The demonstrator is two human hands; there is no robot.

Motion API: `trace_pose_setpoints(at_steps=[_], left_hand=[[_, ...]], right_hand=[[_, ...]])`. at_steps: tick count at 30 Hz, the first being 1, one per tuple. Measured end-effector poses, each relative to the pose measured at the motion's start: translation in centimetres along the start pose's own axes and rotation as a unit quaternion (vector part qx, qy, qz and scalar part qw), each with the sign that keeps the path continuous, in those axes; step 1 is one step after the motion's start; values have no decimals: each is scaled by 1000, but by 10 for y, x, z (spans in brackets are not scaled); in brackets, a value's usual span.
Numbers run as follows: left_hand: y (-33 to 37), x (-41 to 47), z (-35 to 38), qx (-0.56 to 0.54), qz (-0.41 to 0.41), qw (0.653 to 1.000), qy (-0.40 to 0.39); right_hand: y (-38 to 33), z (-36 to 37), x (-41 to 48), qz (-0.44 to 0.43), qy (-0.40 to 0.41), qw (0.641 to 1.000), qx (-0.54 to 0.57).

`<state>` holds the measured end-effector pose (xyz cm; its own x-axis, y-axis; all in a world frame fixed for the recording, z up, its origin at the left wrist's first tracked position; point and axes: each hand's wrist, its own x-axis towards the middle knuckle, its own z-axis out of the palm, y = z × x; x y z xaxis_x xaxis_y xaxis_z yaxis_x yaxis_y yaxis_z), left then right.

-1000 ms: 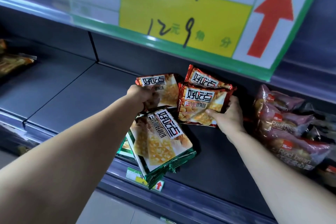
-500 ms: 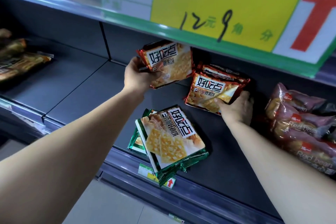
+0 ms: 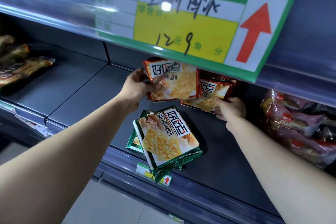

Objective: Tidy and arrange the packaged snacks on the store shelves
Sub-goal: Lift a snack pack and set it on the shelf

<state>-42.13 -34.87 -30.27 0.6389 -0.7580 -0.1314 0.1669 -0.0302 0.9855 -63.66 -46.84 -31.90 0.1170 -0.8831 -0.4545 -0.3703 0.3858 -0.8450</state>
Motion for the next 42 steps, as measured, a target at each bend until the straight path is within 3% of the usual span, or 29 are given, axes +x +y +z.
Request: trace_pose_setpoints(at_steps=[8,12,14,23,27,29,33,36,39,42], left_hand=[[-14,-1,44,214,12,975,-61],[-23,2,65,405,11,913,-45],[-26,3,70,450,13,892,-37],[-25,6,68,400,6,913,-84],[-12,-4,53,445,-23,886,-128],[-1,-15,45,444,-91,872,-183],[8,-36,27,440,-145,844,-271],[6,-45,25,420,-126,873,-214],[3,-50,22,358,-116,916,-137],[2,-55,22,217,-100,970,-41]], right_hand=[[13,-9,-3,-52,23,995,77],[22,-15,-8,-106,-22,994,27],[25,-17,-9,-133,-25,990,-40],[34,-14,6,-189,94,966,-148],[33,-14,-1,-166,141,963,-158],[35,-15,-8,-143,163,960,-176],[38,-13,-27,-124,37,983,-131],[39,-10,-50,-102,-86,988,-73],[40,-12,-65,-87,-141,985,-40],[41,-22,-73,-75,-199,977,11]])
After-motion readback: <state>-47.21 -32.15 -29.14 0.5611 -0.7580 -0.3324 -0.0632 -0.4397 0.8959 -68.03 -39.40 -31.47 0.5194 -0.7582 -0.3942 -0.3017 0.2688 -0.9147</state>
